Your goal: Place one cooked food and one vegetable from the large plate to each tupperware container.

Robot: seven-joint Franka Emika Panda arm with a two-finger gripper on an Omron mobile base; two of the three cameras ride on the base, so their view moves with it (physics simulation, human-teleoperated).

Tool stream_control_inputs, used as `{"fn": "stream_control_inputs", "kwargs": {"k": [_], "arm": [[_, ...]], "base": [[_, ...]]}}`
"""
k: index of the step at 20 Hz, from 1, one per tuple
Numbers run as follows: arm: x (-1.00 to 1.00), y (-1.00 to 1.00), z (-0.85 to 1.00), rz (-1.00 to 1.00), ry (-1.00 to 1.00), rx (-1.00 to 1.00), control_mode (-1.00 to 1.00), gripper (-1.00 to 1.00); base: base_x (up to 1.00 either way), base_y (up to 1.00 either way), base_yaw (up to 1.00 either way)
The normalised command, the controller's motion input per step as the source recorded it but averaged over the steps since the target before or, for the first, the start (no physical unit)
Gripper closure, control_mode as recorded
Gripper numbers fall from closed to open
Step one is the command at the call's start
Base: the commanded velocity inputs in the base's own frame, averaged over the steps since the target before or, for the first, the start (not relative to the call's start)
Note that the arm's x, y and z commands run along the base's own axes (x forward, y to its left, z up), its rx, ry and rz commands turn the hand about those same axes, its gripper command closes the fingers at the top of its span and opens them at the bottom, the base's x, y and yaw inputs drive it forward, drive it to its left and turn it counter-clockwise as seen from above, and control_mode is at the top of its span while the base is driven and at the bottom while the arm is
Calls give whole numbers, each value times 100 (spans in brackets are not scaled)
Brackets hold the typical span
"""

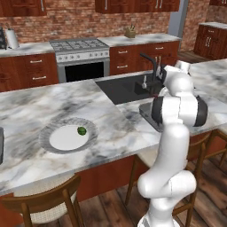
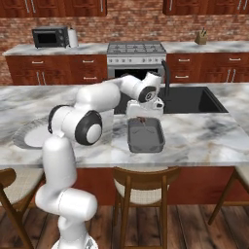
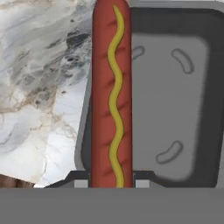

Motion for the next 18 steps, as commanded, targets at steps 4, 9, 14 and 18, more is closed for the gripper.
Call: {"fn": "stream_control_inputs", "kwargs": {"k": [4, 9, 14, 18], "arm": [[64, -68, -61, -11, -8, 1, -100, 100], [30, -8, -14, -3, 4, -10, -100, 100], [0, 16, -8, -26, 6, -2, -100, 100], [-6, 51, -30, -17, -1, -9, -100, 100]], "base": [[0, 0, 0], [0, 0, 0], [0, 0, 0], [0, 0, 0]]}}
